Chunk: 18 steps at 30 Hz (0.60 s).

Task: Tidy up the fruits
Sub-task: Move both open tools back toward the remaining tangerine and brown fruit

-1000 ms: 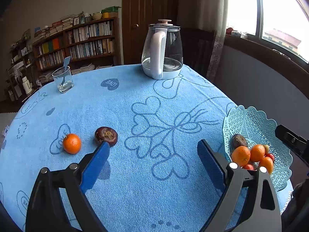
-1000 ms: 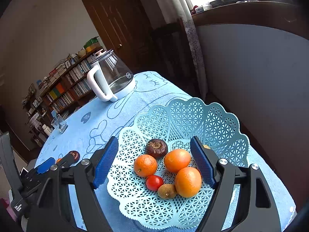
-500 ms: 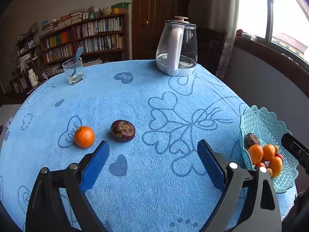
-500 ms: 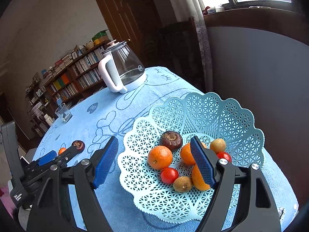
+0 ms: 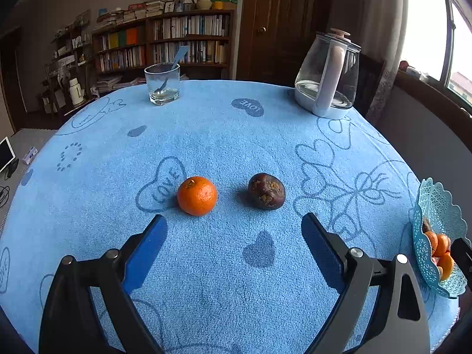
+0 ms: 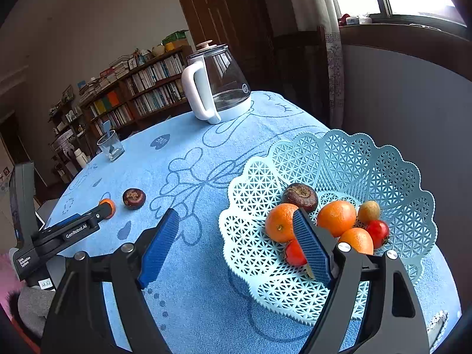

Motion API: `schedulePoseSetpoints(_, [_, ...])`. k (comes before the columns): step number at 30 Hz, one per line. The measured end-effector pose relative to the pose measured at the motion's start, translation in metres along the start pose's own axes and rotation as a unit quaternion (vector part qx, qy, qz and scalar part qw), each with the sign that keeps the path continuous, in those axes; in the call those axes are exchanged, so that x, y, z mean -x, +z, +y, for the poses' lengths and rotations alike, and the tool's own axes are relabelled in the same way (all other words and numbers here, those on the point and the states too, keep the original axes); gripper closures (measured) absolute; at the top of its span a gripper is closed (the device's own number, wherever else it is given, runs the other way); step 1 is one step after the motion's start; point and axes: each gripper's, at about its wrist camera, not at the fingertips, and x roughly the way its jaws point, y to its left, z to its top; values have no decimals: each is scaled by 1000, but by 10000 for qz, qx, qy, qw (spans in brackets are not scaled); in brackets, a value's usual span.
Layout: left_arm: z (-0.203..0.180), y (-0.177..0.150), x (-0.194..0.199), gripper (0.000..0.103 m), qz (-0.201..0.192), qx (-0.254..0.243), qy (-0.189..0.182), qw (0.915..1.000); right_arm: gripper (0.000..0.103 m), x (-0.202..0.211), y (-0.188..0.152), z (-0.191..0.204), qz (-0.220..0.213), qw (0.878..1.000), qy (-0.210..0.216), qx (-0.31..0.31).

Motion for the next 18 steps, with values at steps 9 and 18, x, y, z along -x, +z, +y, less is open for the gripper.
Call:
schedulePoseSetpoints(9, [29,3,-10,12,96,205,238,9995,10,-3,-2,15,36,9998,177,84])
schedulePoseSetpoints(18, [34,10,-27,12,262,95,314,9991,7,-9,5,34,133,9985,478,210])
